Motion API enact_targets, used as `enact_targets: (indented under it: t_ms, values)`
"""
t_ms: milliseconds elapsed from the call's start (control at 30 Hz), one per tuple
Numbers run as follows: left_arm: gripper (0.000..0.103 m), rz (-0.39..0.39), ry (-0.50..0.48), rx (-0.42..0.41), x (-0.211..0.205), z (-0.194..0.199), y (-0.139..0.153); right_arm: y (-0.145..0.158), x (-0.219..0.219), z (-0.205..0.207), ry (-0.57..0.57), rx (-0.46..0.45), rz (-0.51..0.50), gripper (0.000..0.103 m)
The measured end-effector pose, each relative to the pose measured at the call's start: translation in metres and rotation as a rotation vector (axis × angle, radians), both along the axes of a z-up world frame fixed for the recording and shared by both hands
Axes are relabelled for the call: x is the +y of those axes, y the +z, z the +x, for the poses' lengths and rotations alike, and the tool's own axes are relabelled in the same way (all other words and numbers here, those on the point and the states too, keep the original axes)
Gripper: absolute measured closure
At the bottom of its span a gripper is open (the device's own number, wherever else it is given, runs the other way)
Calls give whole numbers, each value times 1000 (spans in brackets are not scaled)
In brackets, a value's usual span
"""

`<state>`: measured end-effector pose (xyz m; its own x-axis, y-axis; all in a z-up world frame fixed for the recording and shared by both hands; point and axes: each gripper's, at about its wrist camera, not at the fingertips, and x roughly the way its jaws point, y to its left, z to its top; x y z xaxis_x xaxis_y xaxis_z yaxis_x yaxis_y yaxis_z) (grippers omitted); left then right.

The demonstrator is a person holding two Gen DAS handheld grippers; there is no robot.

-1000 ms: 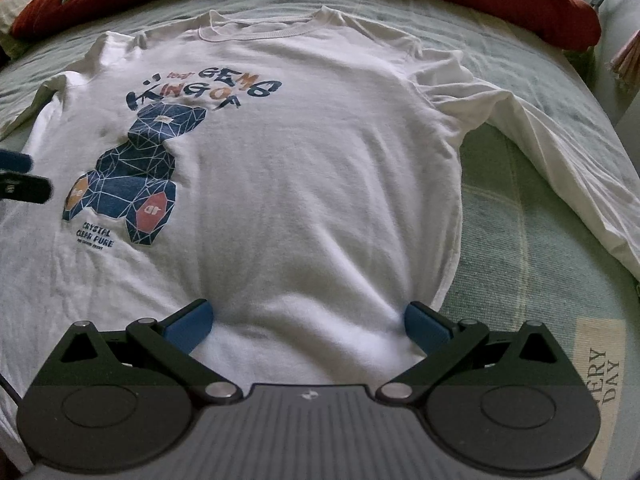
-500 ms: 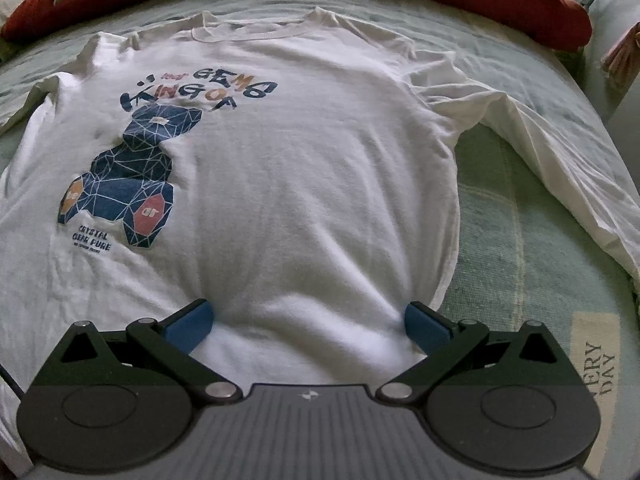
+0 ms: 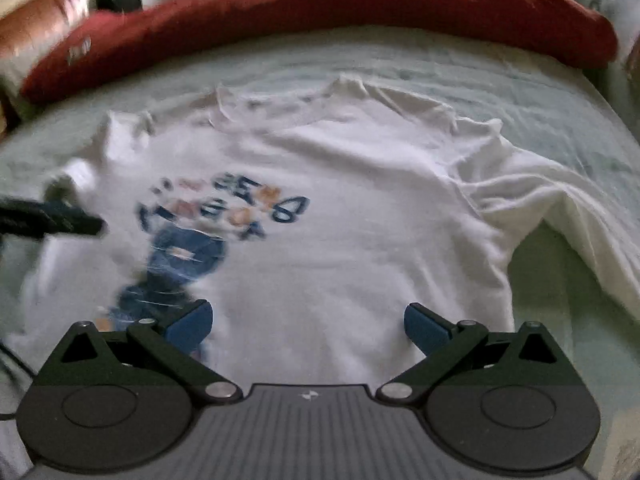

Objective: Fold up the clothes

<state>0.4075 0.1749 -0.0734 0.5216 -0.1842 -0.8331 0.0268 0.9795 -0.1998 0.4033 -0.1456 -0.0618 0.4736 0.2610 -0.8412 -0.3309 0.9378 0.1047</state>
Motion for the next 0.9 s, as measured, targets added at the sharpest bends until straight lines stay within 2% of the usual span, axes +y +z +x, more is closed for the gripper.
enact_targets:
  t_ms: [67, 167, 267, 333, 433, 533, 700, 833, 900]
  values:
    - [20, 22, 19, 29, -4, 4, 7, -6, -9, 6, -14, 6, -47, 0]
    - [20, -20, -20, 26, -12, 13, 22, 2, -28, 16, -28, 12, 27, 0]
    - [19, -28, -37, -14, -25, 29, 34, 19, -39, 37, -23, -39, 104, 0]
    - [19, -44, -38, -26, -32, 43, 37, 30, -39, 58, -10, -86, 141, 0]
    - [19, -63, -16, -17, -35, 65, 33, 29, -34, 99, 31, -78, 186, 0]
    - [19, -81, -9, 12, -32, 75, 24, 18, -28, 127, 26, -30, 160, 0]
    - [19, -83, 12, 41, -24, 91, 2, -10, -34, 141, -123, 20, 48, 0]
    - [16, -50, -16, 10, -23, 117, -7, -24, -34, 165, -159, -49, 33, 0]
    - [14, -27, -39, -12, -25, 132, -10, -22, -33, 175, -156, -65, 36, 0]
